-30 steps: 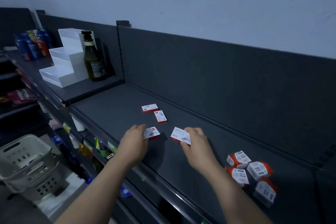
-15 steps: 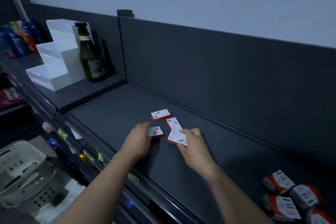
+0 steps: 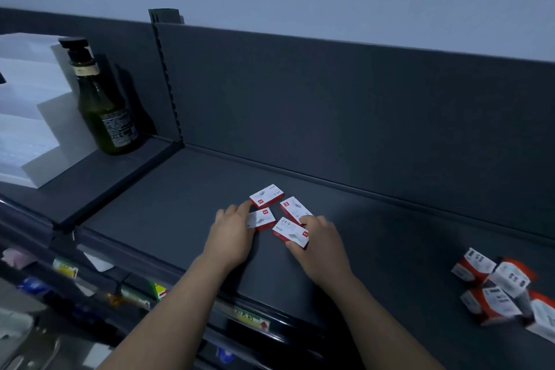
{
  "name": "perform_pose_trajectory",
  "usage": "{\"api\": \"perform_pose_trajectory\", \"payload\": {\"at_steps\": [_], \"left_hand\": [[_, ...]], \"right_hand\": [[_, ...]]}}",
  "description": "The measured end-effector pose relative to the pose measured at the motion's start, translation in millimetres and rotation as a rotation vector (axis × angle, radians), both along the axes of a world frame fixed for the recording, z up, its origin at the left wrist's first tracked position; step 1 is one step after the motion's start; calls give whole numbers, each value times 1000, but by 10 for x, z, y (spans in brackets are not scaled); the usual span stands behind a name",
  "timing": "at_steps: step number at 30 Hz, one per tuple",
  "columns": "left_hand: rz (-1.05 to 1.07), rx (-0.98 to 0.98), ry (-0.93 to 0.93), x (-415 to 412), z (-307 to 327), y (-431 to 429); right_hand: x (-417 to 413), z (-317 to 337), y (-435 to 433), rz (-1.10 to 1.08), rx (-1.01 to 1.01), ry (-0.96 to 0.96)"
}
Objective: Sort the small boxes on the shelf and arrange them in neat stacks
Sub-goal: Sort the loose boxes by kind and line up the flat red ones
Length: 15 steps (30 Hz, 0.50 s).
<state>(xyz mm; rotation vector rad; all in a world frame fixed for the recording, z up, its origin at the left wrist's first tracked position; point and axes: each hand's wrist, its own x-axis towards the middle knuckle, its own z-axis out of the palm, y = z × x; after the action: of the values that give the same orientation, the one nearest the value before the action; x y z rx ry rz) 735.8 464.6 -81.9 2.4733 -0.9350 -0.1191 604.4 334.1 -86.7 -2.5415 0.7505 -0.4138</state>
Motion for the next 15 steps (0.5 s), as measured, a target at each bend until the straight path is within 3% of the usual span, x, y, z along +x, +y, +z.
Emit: {"api": "perform_pose_trajectory", "payload": {"at_steps": [5, 15], "left_hand": [[-53, -76, -114, -63, 109, -10], [-368, -236, -203, -660, 400, -395]], "right_hand": [[-130, 53, 42, -55, 6, -61], [-966, 219, -121, -261, -164, -74]]}}
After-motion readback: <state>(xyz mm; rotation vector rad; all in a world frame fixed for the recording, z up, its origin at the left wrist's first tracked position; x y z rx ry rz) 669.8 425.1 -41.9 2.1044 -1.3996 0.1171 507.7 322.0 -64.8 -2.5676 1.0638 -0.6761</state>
